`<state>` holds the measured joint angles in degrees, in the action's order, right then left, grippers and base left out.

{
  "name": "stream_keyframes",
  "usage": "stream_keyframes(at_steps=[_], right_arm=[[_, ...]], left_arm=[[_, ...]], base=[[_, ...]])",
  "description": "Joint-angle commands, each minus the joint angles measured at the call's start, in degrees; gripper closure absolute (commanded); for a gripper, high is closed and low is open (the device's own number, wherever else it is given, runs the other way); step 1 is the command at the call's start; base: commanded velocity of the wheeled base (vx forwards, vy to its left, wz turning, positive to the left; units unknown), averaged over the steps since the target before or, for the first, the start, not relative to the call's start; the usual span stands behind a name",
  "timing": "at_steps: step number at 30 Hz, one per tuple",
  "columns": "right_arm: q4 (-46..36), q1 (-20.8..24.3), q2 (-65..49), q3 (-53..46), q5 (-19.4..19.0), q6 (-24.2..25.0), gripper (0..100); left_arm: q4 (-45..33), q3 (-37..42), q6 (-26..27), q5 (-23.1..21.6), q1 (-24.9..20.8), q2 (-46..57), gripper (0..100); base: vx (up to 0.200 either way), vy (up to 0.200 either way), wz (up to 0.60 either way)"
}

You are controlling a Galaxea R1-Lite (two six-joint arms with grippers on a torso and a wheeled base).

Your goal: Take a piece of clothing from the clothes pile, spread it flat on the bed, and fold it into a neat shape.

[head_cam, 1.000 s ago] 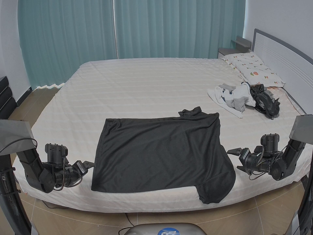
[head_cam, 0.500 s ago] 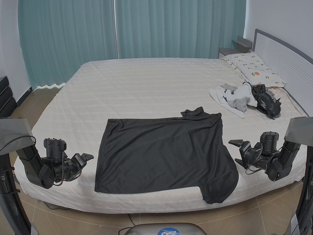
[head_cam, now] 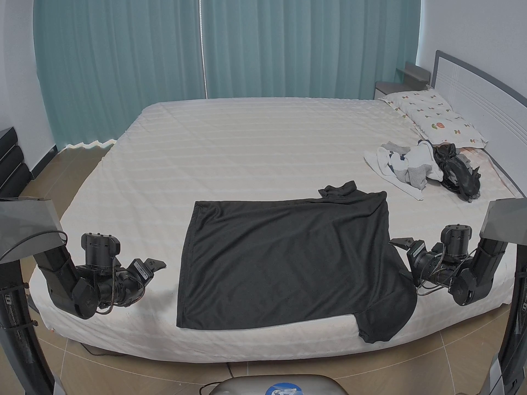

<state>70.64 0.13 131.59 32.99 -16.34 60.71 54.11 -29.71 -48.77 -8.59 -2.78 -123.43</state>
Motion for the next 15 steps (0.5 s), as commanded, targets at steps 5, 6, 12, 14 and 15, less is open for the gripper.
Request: stream_keyframes(at_steps=[5, 6, 12, 14, 15], right_arm=[[-0.24, 0.39, -0.19, 0.15, 0.08, -0.24, 0], [-0.42, 0.48, -0.19, 0.15, 0.16, -0.42, 0], [-0.77, 0.57, -0.63, 0.59, 0.43, -0.68, 0], [-0.86, 0.57, -0.89, 0.59, 0.43, -1.38, 0], [-0.95, 0.66, -0.89, 0.67, 0.43, -1.91, 0]], left_arm=[[0.03, -0.7, -1.24, 0.07, -3.02, -0.23, 0], [-0.06, -1.05, -1.59, 0.07, -3.28, -0.32, 0], [-0.5, -2.81, -3.43, 0.07, -3.55, -0.41, 0], [-0.5, -2.99, -3.52, 0.07, -3.55, -0.58, 0], [-0.5, -3.07, -3.52, 0.07, -3.55, -0.67, 0]], base=[[0.0, -0.2, 0.0], [0.0, -0.2, 0.0], [0.0, -0.2, 0.0], [0.0, -0.2, 0.0], [0.0, -0.2, 0.0]])
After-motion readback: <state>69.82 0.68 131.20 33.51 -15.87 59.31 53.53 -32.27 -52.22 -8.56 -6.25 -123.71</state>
